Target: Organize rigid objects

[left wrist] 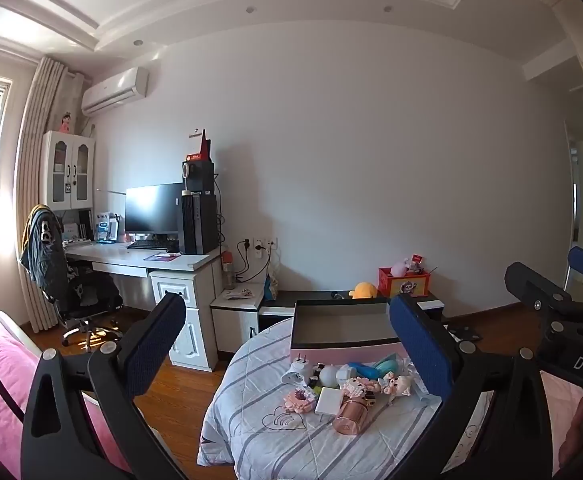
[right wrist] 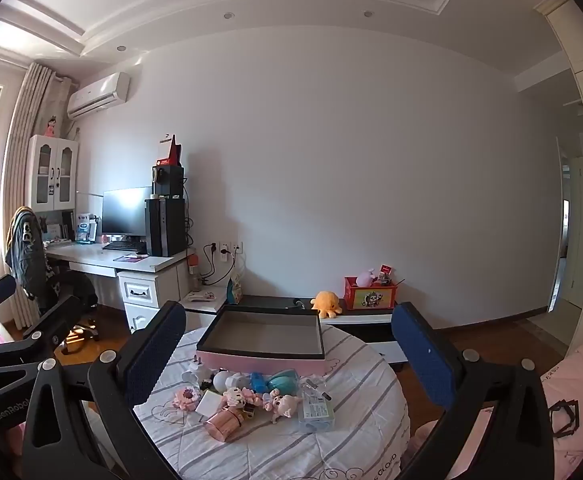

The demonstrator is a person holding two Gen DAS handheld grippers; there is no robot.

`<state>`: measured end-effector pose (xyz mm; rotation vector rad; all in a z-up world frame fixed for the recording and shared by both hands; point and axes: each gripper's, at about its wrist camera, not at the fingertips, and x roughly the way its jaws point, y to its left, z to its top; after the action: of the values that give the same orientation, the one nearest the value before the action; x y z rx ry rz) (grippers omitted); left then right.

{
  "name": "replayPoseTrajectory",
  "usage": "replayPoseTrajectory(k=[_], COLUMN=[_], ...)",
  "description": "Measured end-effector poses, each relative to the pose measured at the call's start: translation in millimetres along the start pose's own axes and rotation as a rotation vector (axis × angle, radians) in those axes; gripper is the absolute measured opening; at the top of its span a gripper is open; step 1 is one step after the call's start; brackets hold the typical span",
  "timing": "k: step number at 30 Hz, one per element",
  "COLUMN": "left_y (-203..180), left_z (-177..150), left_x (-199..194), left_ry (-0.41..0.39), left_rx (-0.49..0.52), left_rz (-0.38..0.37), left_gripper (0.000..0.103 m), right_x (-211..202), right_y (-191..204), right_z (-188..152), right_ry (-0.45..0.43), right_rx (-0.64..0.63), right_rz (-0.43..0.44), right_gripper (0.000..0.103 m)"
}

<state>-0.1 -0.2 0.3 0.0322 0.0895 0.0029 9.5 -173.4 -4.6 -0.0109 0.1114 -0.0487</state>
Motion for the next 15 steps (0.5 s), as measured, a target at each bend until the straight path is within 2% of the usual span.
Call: replayPoseTrajectory(k=[15], left_y=[-7], left_z=[-11], left_x=[16], left_ry=[0.025], left_rx=[-0.016], left_rz=[-0.008], left_gripper=[0.103], right_x=[2], right_y=[2], right_z=[-2], right_ry=[0.001], right_rx=[-0.017], right_rz=[0.006], right_gripper=[0.103])
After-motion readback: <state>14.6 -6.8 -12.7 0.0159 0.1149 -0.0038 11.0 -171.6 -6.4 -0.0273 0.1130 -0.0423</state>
